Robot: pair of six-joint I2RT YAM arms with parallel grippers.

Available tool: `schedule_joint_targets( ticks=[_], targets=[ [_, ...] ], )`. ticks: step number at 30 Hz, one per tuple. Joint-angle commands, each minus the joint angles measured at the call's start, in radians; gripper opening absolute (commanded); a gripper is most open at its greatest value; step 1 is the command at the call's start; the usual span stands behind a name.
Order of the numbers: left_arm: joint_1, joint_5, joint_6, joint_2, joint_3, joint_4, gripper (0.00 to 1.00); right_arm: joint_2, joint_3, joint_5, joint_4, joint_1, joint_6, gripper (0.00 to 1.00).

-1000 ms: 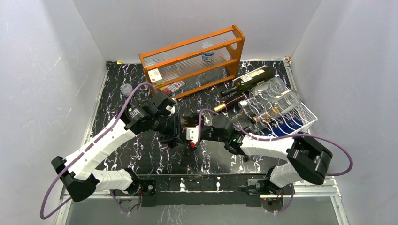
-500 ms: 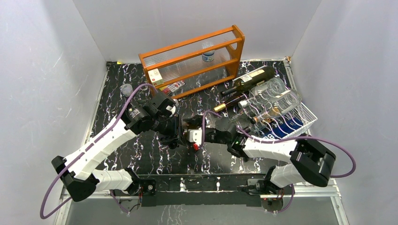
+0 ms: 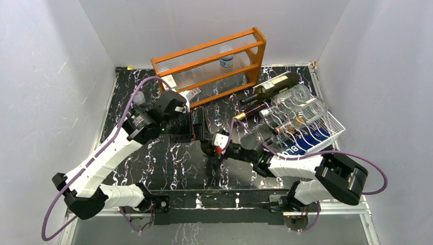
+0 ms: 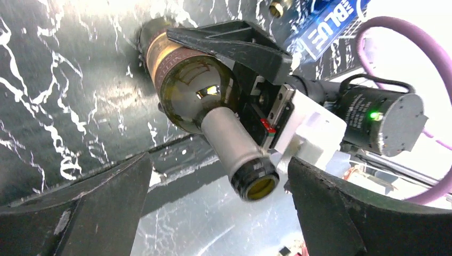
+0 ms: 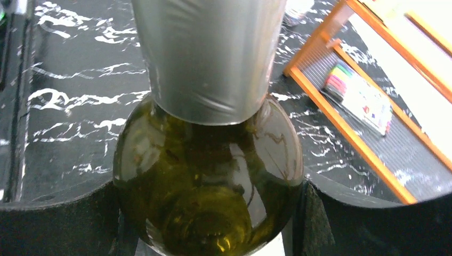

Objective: Take the wine bottle off the wine rack

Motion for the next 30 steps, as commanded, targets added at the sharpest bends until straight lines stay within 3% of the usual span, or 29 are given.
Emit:
schedule_joint_targets(
  ticks=[1,8,13,17,25,28,30],
  targets=[
    [-0.005,-0.08,0.06,-0.078,-0.005,0.114,0.98,-0.033,0.025,0.205,0.219,-0.005,0.188,0.53],
    [-0.006,-0.101,0.179,-0.308,-0.288,0.511,0.98,-0.016,0.07,0.326,0.153,-0.018,0.352,0.5],
    [-0.005,-0.066,0.313,-0.285,-0.374,0.713,0.97,-0.039,0.075,0.287,0.128,-0.023,0.359,0.5],
    [-0.006,-0.038,0.367,-0.237,-0.431,0.873,0.88,-0.054,0.076,0.286,0.092,-0.026,0.35,0.52],
    [-0.005,-0.029,0.399,-0.223,-0.593,1.142,0.61,-0.077,0.065,0.285,0.099,-0.031,0.38,0.57],
    [-0.005,-0.054,0.433,-0.213,-0.648,1.24,0.56,-0.094,0.079,0.269,0.071,-0.031,0.386,0.59],
    [-0.005,-0.069,0.468,-0.168,-0.657,1.279,0.59,-0.097,0.085,0.267,0.057,-0.031,0.391,0.6]
  ],
)
